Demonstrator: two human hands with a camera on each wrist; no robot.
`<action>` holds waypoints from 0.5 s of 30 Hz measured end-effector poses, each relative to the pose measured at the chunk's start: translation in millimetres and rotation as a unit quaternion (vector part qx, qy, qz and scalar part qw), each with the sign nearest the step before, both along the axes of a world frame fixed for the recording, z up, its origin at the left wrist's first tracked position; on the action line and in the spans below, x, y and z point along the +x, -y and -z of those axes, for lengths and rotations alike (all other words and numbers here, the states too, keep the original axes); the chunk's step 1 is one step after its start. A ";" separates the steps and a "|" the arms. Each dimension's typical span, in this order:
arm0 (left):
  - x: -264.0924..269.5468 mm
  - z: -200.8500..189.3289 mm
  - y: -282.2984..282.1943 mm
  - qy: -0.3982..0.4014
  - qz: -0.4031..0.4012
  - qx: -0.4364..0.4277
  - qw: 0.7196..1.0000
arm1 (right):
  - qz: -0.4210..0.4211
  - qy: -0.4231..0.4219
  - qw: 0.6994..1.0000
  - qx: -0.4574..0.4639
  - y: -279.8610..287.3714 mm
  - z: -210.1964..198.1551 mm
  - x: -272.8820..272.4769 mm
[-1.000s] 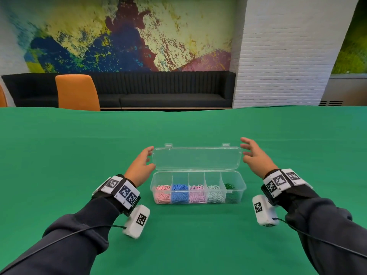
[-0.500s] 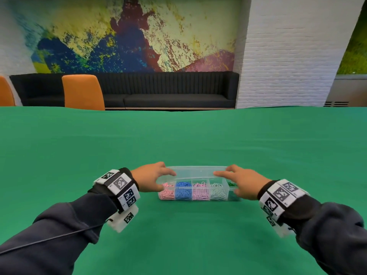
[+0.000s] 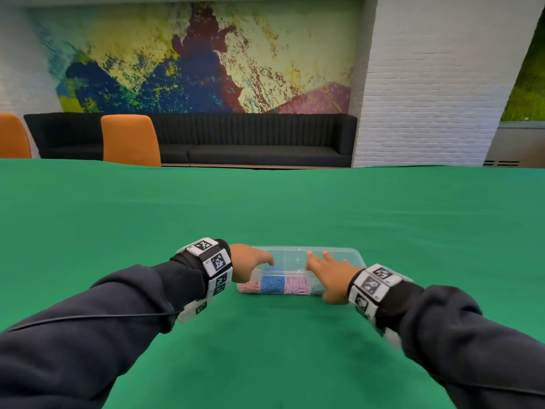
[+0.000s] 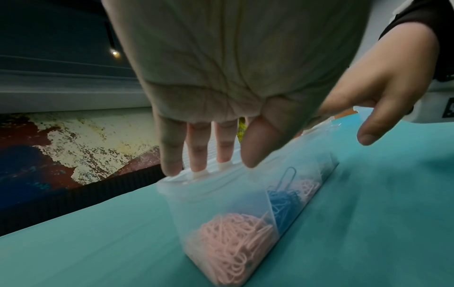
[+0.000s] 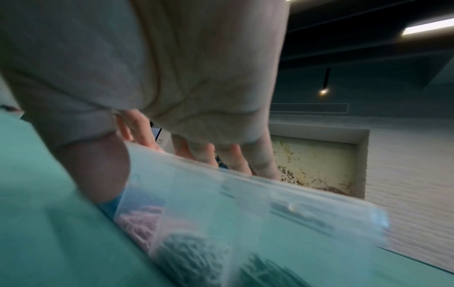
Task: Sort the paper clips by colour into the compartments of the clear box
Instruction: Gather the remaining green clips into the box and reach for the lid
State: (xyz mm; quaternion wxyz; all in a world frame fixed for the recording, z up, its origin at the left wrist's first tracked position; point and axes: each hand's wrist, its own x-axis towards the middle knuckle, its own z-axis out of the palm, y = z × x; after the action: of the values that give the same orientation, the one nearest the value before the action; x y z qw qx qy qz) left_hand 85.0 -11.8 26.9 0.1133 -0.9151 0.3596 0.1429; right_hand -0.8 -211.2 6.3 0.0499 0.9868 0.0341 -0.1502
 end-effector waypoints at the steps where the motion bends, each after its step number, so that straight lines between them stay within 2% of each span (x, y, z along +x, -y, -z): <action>1: -1.1 -0.4 0.7 0.002 0.008 0.008 1.000 | 0.001 0.006 1.000 0.004 -7.9 1.7 3.0; 7: 4.0 0.6 -4.4 -0.019 0.026 0.030 0.999 | 0.007 -0.022 0.999 -0.047 -27.2 11.2 11.1; 15: 10.3 -3.8 -2.6 0.005 0.037 -0.019 0.999 | 0.026 -0.024 0.998 -0.045 -31.3 11.6 7.4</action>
State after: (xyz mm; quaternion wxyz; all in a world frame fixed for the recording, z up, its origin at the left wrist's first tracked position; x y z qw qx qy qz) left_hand 95.3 -9.2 30.7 0.1029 -0.9040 0.3949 0.1274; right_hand 6.6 -179.9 -5.4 0.0894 0.9803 0.0025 -0.1761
